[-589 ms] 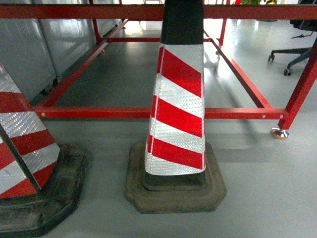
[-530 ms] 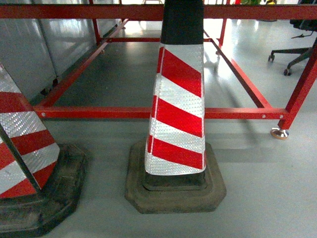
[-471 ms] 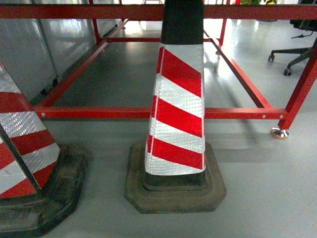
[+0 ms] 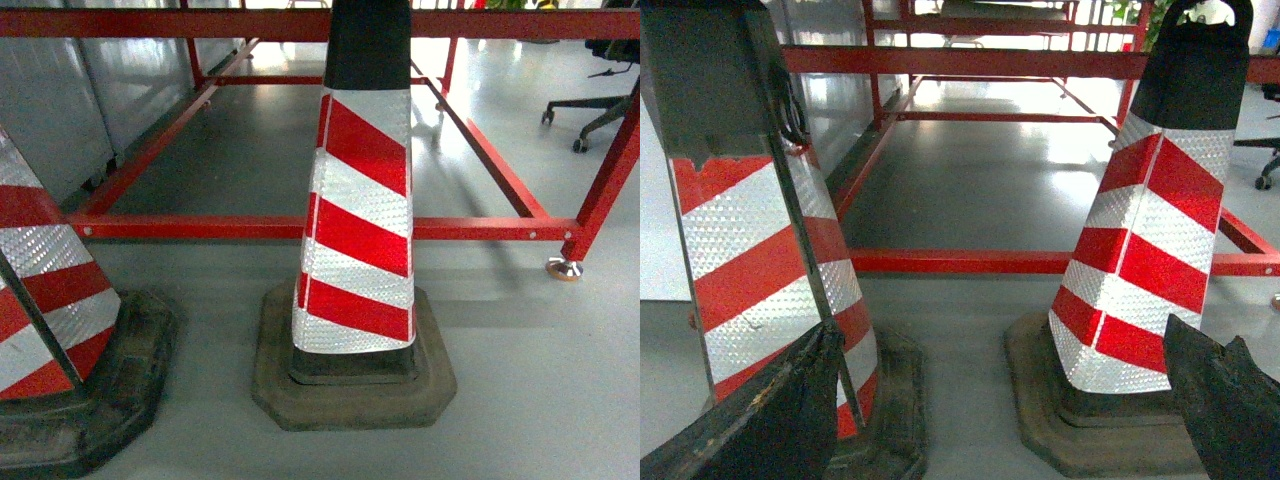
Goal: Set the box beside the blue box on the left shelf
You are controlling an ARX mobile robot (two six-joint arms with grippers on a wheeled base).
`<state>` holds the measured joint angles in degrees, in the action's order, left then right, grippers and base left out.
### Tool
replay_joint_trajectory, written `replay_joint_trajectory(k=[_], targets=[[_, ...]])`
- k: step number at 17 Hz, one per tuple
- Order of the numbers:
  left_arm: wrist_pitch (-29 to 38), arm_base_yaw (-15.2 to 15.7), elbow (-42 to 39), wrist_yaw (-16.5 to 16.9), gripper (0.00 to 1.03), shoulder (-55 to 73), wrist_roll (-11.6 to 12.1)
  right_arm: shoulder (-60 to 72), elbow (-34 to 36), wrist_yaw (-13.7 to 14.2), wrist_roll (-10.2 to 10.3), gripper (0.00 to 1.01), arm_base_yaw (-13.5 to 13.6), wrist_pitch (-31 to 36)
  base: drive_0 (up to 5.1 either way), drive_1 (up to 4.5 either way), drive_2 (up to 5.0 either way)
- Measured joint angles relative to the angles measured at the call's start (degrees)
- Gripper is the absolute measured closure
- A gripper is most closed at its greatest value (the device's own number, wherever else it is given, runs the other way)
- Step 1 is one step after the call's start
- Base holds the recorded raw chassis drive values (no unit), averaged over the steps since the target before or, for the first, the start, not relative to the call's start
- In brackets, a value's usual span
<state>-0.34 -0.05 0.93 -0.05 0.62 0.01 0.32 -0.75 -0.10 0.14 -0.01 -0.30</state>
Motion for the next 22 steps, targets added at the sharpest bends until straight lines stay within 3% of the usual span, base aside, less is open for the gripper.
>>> replay_joint_trajectory(k=[22], targets=[[-0.09, 0.0, 0.0, -0.04, 0.05, 0.0, 0.0, 0.0, 0.0, 0.02, 0.0, 0.03, 0.0, -0.11, 0.0, 0.0, 0.0]])
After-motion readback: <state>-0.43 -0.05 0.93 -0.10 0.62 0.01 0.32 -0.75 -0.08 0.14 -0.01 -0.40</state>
